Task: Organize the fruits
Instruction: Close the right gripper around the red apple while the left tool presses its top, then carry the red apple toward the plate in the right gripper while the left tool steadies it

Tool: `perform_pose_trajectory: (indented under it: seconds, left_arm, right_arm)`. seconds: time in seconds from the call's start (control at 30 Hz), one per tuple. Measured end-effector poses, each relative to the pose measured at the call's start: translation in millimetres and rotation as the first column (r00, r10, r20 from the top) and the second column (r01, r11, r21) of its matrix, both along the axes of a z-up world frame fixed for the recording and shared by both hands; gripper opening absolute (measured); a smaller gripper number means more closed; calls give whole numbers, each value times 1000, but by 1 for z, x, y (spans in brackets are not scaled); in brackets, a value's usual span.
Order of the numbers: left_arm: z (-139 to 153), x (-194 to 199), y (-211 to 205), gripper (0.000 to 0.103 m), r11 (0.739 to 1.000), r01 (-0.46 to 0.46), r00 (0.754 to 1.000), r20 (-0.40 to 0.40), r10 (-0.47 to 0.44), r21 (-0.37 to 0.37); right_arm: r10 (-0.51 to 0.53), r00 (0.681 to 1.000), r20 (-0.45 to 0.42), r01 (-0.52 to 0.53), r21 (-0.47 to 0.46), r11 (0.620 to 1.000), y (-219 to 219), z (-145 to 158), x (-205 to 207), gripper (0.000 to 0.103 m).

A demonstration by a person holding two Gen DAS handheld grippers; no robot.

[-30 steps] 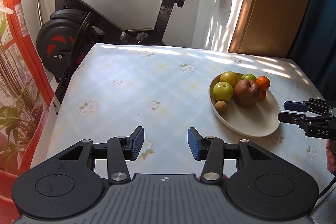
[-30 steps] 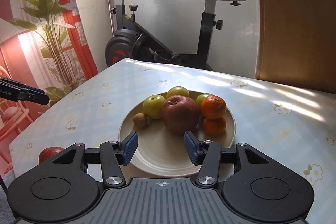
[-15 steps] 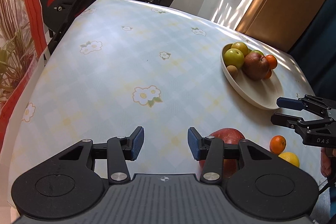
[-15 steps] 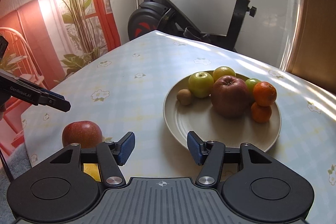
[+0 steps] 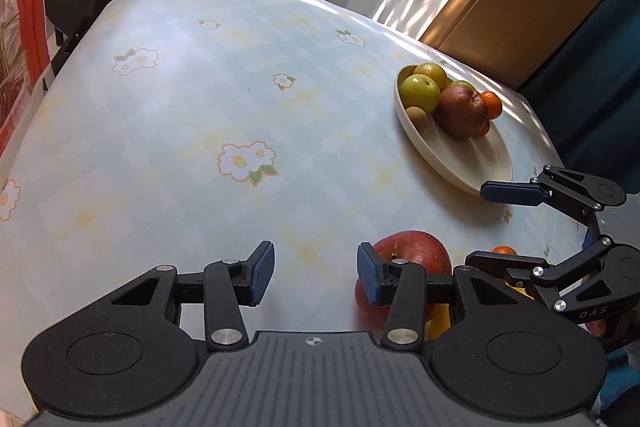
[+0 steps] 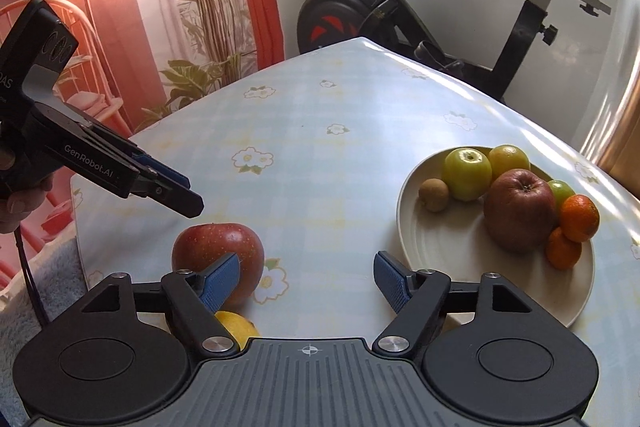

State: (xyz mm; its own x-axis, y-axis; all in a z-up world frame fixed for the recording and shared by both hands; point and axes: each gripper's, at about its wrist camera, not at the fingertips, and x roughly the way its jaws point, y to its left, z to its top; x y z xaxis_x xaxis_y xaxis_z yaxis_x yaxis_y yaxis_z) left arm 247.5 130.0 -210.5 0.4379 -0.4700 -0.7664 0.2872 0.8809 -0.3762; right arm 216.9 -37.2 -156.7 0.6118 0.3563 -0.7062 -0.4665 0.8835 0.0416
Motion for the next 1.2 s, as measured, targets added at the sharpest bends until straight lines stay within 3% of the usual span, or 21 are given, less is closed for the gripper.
perform_pose_trajectory:
  seconds: [0.13,0.5,0.7,0.83,1.2]
  left_arm:
    - [-4,4,0,48,999,12,1000,-23,-12,-39]
    - [-10,6,-7,47,999,41,998,-45,-41,-7]
    - [-11,7,-7,47,999,38,998,-52,-39,-7]
    - [-11,8,-7,47,999,35,998,-56,-36,-10]
    - [-6,21,-9,47,999,-4,999,-50,2,-46]
  right_arm:
    - [63,998,-20,-63,-22,998,14,0,1,75]
    - [180,978,-106,-187,-57,981,46,-13,10,74]
    - [196,968,-158,-202,-21,979,49,-18,25,72]
    - [212,953,-218,-215,10,977,49,-23,34,63]
    - [237,963,-131,-240,-10,971,47,-21,39,62]
